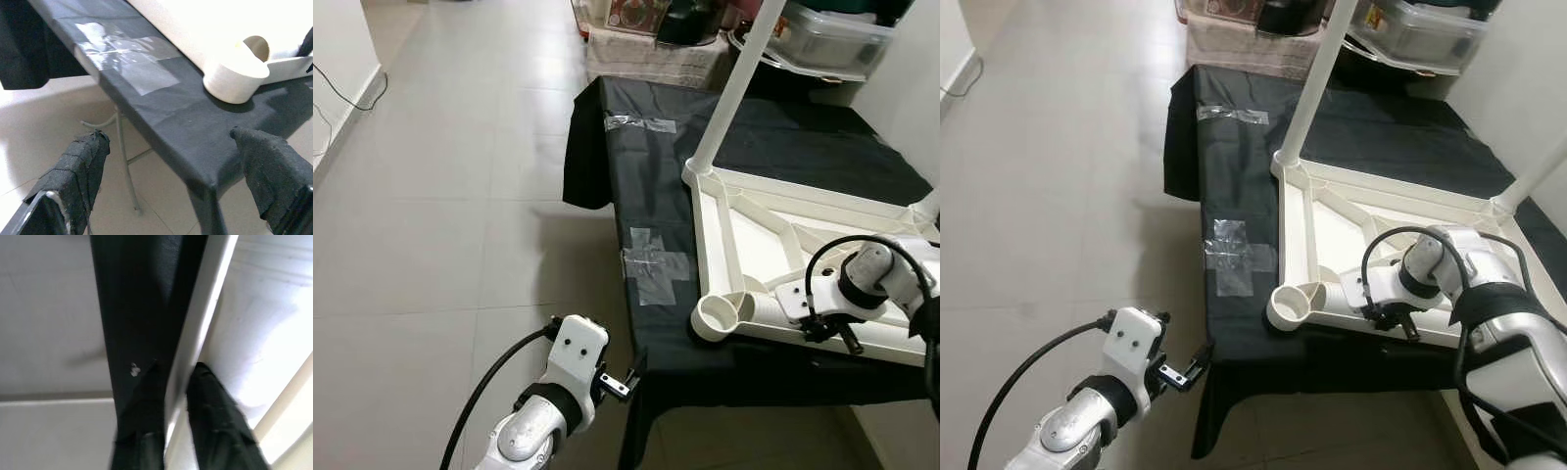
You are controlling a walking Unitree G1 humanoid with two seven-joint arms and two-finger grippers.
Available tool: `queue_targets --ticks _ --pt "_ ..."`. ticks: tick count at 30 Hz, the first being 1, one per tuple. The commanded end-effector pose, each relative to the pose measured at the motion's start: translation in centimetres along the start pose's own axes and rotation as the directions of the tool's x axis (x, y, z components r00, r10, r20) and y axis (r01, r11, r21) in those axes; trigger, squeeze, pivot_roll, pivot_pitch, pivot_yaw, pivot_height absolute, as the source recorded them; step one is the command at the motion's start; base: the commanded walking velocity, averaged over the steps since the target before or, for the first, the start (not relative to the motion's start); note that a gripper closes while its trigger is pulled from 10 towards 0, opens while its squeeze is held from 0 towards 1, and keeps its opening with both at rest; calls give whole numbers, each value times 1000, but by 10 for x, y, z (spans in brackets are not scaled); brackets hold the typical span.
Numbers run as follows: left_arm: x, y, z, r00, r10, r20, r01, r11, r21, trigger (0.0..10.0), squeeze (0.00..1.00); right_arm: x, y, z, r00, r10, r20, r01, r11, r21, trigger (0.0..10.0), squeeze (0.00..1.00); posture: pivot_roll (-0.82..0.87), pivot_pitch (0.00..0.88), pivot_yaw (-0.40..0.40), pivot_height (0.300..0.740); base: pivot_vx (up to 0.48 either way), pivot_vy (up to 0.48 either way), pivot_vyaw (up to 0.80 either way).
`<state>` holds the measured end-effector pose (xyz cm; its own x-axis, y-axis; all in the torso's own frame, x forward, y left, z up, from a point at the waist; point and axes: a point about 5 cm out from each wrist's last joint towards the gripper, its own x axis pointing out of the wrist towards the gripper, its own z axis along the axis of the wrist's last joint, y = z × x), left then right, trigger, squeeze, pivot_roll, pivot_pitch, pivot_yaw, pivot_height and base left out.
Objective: Building children table
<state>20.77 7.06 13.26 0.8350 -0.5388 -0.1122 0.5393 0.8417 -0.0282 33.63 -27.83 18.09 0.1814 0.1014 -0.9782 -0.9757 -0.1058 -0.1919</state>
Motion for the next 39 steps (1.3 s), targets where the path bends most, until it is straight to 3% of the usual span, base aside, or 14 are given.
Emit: queue_targets --ticks 1,5,6,12,16,17,20,23,27,29,33,35,37,39 --pt "1 -3 -6 1000 -7 -28 6 1000 -23 10000 0 0 -2 3 999 -21 47 20 1000 14 10000 1000 34 155 -174 740 0 0 0" --pt "2 -2 -6 1000 -5 -29 4 1000 -22 10000 0 -17 -8 5 997 -31 69 30 999 20 10000 1000 35 156 -173 740 0 0 0" --pt "2 -1 -6 1000 -4 -30 4 1000 -21 10000 0 -38 -12 6 993 -48 111 45 999 28 10000 0 34 152 -171 740 0 0 0" --pt "3 0 -7 1000 -3 -30 3 1000 -21 10000 0 -64 -16 10 975 -82 207 74 996 49 10000 0 35 148 -169 740 0 0 0" --pt "5 2 -9 999 -1 -34 1 1000 -20 10000 0 -106 -13 24 826 -201 527 146 979 144 10000 0 31 134 -160 740 0 0 0" --pt "5 2 -9 999 -1 -34 1 1000 -20 10000 0 -106 -13 24 826 -201 527 146 979 144 10000 0 31 134 -160 740 0 0 0" --pt "8 4 -9 999 2 -34 -2 1000 1 10000 0 -113 -21 32 615 -346 708 164 935 315 10000 0 32 124 -157 740 0 0 0" --pt "8 4 -10 999 3 -37 -2 1000 12 10000 0 -108 -25 33 566 -417 711 199 906 373 10000 0 32 124 -157 740 0 0 0" --pt "9 5 -10 999 13 -34 -12 1000 20 10000 0 -85 -30 35 426 -621 658 274 782 560 10000 0 45 104 -150 740 0 -154 0" --pt "10 8 -12 999 26 -33 -25 999 25 10000 0 -55 -23 44 291 -766 573 244 638 730 10000 0 54 94 -144 740 0 -463 0" --pt "10 10 -13 999 29 -36 -28 999 32 10000 0 -38 -13 53 218 -855 471 185 510 840 10000 0 55 89 -143 740 0 -465 0" --pt "10 10 -13 999 29 -36 -28 999 32 10000 0 -38 -13 53 218 -855 471 185 510 840 10000 0 55 89 -143 740 0 -465 0" --pt "11 12 -13 999 37 -34 -35 998 47 10000 0 -30 -4 60 106 -931 350 130 362 923 10000 0 55 79 -139 740 0 -465 0" --pt "11 13 -13 998 46 -30 -45 998 52 10000 0 -27 3 64 47 -959 280 96 284 954 10000 0 55 79 -139 740 0 -465 0"
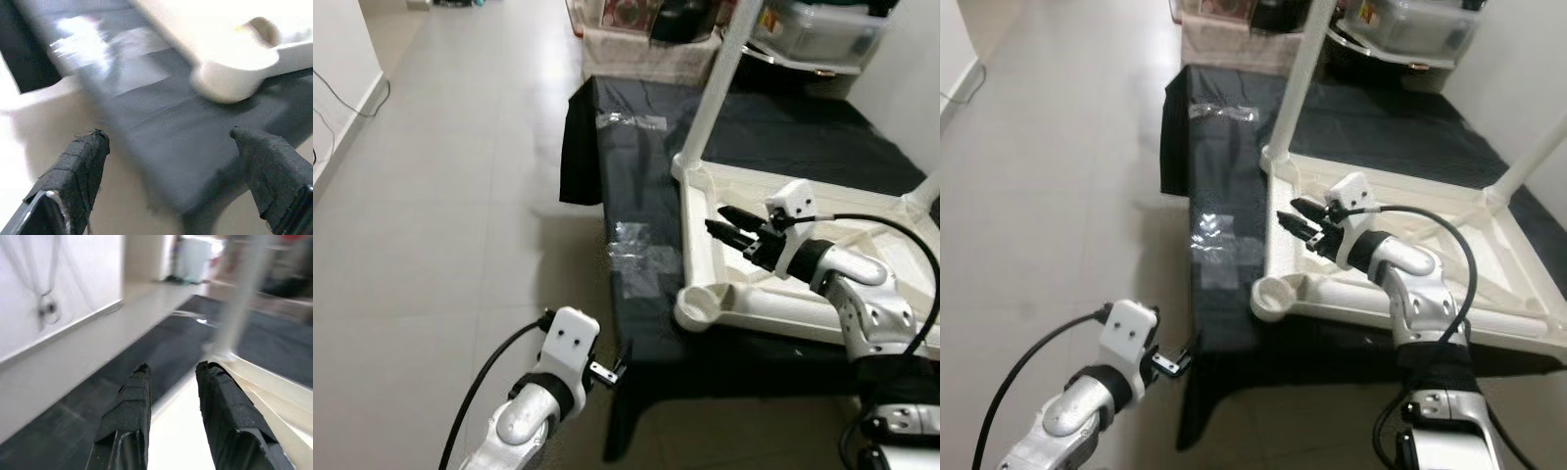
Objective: Building children table
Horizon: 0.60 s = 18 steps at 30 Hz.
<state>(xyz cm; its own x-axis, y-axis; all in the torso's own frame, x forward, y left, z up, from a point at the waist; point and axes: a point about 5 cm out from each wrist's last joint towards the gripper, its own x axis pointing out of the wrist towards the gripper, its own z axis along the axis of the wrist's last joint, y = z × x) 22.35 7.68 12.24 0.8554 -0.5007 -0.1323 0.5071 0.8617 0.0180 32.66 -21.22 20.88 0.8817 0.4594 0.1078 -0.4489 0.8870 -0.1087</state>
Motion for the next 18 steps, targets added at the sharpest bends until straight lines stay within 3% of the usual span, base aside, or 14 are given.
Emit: queue_targets --ticks 1,4,6,12,18 --pt "0 -1 -4 1000 2 -11 -2 1000 10 10000 0 -7 -3 4 995 -85 44 84 996 28 10000 0 55 79 -139 740 0 -465 0" --pt "0 1 -3 1000 18 -7 -18 1000 3 10000 0 -10 0 4 990 -129 64 127 991 42 10000 0 55 79 -139 740 0 -458 0" --pt "2 7 -2 998 55 7 -55 998 -22 10000 0 -14 9 3 978 -187 92 182 982 55 10000 0 57 71 -140 740 287 -379 0" --pt "5 13 1 995 94 30 -94 995 -31 10000 0 -15 19 1 972 -213 99 208 977 56 10000 0 55 62 -139 740 322 -351 0" --pt "11 24 14 987 136 86 -135 991 -23 10000 0 -19 28 -2 964 -257 63 251 964 90 10000 0 57 55 -139 740 80 -80 0"
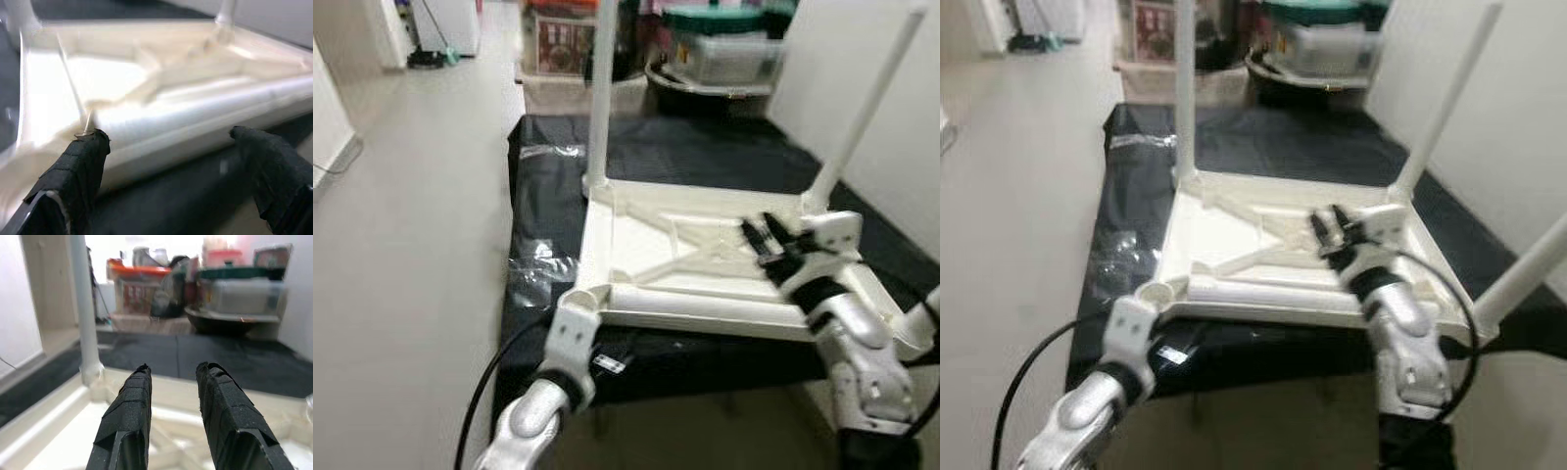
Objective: Building children table
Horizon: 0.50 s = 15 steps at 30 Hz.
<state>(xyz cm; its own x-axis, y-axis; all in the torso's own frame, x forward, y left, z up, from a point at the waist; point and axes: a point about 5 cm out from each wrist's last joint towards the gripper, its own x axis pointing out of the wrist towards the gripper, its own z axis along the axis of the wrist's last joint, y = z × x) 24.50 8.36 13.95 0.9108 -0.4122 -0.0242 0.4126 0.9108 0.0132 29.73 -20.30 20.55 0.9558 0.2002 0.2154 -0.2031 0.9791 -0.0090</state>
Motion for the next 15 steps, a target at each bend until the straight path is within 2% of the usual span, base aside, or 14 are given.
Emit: queue_targets --ticks 1,5,7,9,11,14,15 --pt "0 10 -2 999 38 -11 -39 999 -2 10000 0 0 7 -5 1000 17 -23 -16 1000 27 10000 0 57 55 -139 740 0 0 0" --pt "4 18 4 999 53 12 -53 999 8 10000 0 -3 10 -8 1000 7 -30 -6 999 40 10000 0 59 57 -137 740 0 0 0" --pt "10 31 13 997 68 33 -69 997 25 10000 0 -6 15 -11 999 3 -39 -1 998 57 10000 0 62 63 -134 740 0 0 0" --pt "12 36 17 997 69 38 -70 997 30 10000 0 -7 17 -12 999 3 -41 0 998 61 10000 0 63 65 -132 740 0 0 0" --pt "16 42 21 997 62 35 -63 997 36 10000 0 -8 18 -14 999 -3 -45 6 998 68 10000 0 65 68 -129 740 0 0 0" --pt "25 64 35 999 46 11 -46 999 23 10000 0 -12 21 -17 998 -18 -58 22 996 82 10000 0 72 77 -125 740 0 0 0" --pt "25 64 35 999 46 11 -46 999 23 10000 0 -12 21 -17 998 -18 -58 22 996 82 10000 0 72 77 -125 740 0 0 0"
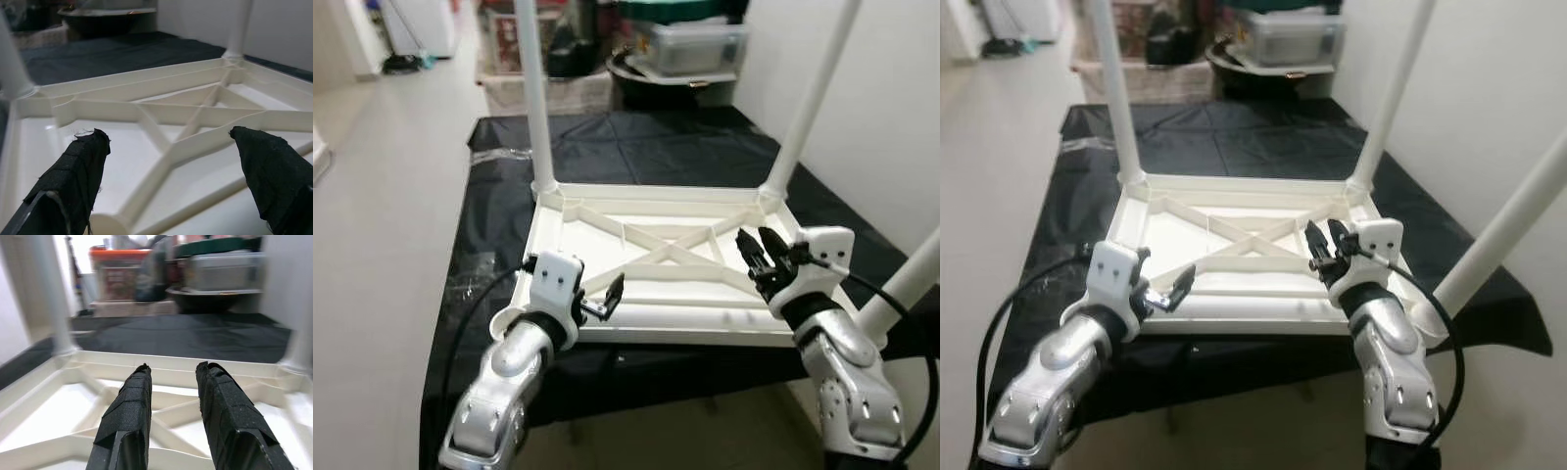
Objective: Building children table
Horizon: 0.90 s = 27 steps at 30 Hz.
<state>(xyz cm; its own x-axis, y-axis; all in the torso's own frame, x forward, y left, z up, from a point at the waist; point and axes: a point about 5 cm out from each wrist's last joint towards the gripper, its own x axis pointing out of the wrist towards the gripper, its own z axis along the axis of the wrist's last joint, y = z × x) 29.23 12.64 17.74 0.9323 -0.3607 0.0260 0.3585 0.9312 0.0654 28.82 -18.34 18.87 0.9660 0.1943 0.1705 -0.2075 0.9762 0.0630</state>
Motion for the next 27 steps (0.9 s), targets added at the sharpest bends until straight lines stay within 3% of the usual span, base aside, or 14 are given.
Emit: queue_targets --ticks 1,5,7,11,15,16,27 --pt "3 10 -2 997 -30 -67 27 999 -40 10000 0 -4 1 -3 1000 -13 -16 14 1000 15 10000 0 72 77 -125 740 0 0 0" --pt "12 30 3 972 -137 -193 117 987 -115 10000 0 -6 7 -8 999 -9 -33 11 999 32 10000 0 86 87 -126 740 0 0 0" --pt "14 33 5 964 -164 -209 136 981 -141 10000 0 -6 8 -9 999 -9 -37 10 999 36 10000 0 86 87 -126 740 0 0 0" --pt "15 39 2 915 -280 -291 230 954 -194 10000 0 -5 11 -11 999 -11 -40 13 999 42 10000 0 94 91 -121 740 0 0 0" --pt "16 39 -1 872 -353 -339 270 925 -268 10000 0 -4 12 -11 999 -16 -42 18 999 45 10000 0 95 92 -116 740 0 0 0" --pt "18 34 -2 829 -423 -365 298 888 -351 10000 0 -4 11 -12 999 -23 -45 26 998 51 10000 0 93 90 -108 740 0 0 0" --pt "20 29 11 782 -505 -367 333 835 -438 10000 0 -6 9 -17 997 -40 -60 43 997 60 10000 0 103 85 -106 740 0 0 0"
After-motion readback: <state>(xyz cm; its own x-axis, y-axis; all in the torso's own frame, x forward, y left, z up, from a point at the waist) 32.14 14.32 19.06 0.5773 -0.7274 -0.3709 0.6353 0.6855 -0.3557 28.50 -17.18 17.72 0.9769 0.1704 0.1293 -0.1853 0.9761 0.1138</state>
